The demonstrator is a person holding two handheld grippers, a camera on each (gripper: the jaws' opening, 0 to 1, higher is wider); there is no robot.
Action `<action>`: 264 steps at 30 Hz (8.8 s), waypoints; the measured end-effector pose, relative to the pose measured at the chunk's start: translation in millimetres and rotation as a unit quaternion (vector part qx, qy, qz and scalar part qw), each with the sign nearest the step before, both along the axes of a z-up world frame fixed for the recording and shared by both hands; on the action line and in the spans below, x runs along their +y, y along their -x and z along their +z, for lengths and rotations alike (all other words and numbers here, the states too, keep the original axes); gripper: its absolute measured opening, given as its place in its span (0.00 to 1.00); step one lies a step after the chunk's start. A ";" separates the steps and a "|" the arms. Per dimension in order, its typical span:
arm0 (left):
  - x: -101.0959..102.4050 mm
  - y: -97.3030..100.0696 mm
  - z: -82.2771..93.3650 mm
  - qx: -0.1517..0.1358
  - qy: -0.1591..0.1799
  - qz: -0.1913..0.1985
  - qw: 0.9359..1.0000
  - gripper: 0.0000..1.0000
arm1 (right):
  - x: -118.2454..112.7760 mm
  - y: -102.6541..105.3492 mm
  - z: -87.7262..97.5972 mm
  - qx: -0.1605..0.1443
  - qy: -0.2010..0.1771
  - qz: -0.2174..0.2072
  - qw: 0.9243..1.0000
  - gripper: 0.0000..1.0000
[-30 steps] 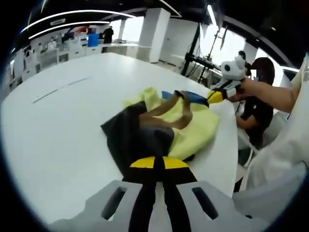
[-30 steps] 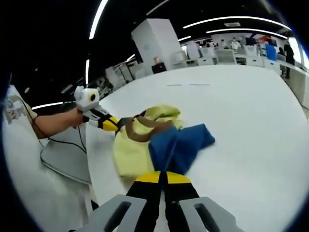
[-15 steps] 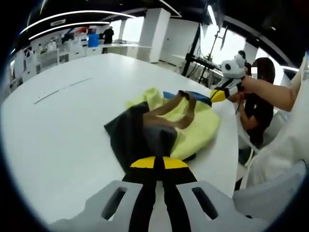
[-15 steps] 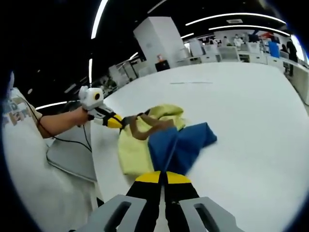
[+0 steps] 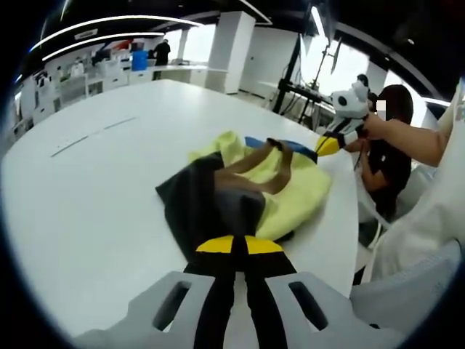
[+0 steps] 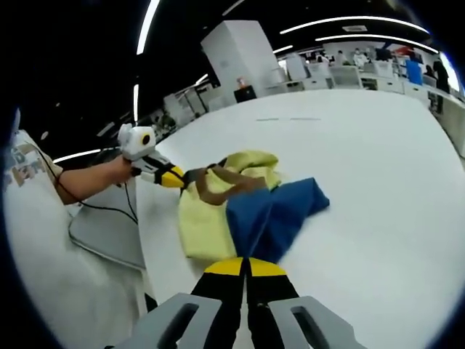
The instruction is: Fold the garment on the visible template until the final outline fits inside the template.
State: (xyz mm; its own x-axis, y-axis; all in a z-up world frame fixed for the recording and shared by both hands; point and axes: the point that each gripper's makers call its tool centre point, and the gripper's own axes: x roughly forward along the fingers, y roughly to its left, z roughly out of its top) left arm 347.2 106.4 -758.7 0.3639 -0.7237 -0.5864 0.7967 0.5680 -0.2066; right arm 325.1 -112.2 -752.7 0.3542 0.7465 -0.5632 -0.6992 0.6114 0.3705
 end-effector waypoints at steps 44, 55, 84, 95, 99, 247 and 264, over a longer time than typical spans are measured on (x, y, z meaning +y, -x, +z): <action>15.6 -53.3 84.2 -0.131 0.000 0.034 0.991 0.00 | -10.3 -70.2 72.7 -0.124 0.008 -0.047 0.991 0.00; 13.2 -84.8 105.6 -0.152 -0.009 0.022 0.988 0.00 | -4.1 -91.3 90.9 -0.144 0.012 -0.044 0.989 0.00; 18.1 -169.8 102.6 -0.179 -0.048 0.053 0.981 0.00 | -5.3 -179.4 90.5 -0.167 0.031 -0.064 0.983 0.00; 17.9 -207.8 81.8 -0.192 -0.079 0.078 0.975 0.00 | -7.1 -216.7 68.0 -0.170 0.056 -0.084 0.980 0.00; 18.8 -216.6 69.6 -0.187 -0.095 0.080 0.975 0.00 | -9.0 -227.9 55.9 -0.165 0.071 -0.086 0.980 0.00; 30.1 -80.4 -13.5 -0.002 -0.009 0.093 0.996 0.15 | -6.1 -111.6 -7.8 -0.072 0.014 -0.101 0.992 0.21; 9.3 -83.0 -21.3 -0.015 -0.025 0.081 0.996 0.12 | 0.3 -86.2 -32.8 -0.051 0.037 -0.079 0.995 0.21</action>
